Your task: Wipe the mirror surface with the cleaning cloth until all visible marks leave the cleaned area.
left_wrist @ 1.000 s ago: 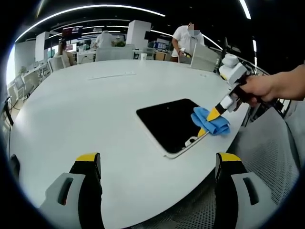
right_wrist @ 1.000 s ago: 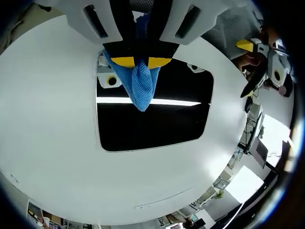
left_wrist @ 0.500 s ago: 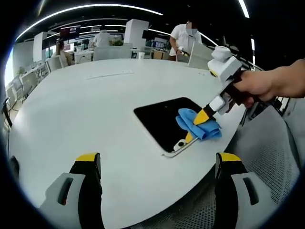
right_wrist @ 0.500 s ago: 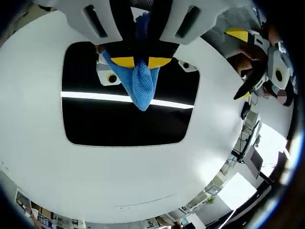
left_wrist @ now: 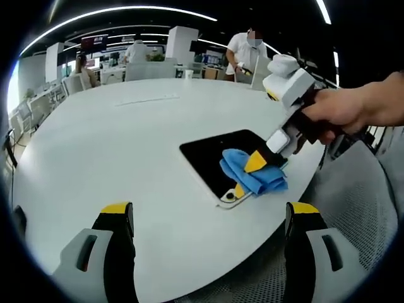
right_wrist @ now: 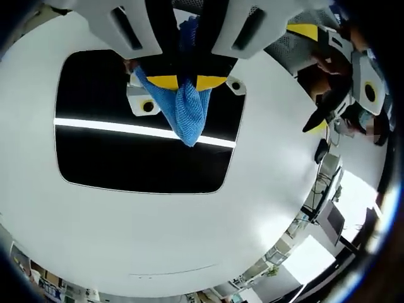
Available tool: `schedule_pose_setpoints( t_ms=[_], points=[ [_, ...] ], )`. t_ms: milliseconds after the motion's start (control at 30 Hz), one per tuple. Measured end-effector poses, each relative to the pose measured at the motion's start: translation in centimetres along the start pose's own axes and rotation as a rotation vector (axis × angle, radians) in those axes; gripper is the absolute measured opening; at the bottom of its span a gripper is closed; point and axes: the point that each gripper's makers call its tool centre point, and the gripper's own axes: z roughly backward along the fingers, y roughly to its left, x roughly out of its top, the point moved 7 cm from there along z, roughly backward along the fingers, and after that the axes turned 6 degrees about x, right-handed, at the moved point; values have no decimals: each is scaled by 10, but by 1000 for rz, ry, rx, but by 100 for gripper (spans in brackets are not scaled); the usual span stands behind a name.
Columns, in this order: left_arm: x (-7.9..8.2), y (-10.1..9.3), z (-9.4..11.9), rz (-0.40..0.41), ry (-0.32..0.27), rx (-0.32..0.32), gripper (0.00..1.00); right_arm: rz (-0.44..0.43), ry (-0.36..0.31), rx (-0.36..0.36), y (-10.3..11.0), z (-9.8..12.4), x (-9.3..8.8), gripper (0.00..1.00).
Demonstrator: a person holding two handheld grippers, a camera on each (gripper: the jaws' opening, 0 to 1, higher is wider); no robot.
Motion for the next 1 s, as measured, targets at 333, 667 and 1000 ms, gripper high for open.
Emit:
schedule_pose_setpoints(
  t_ms=[333,667,1000],
  points=[
    [0,-1,-2,-11,1,-2,99,1,19,43,26,-13,3,1],
    [0,-2,0,-4,-1,-9,99,14,19,63,42,-20,1,2],
    [-4,-2,-5,-14,21,-31,99,29,18,50,44,-19,0,2]
  ],
)
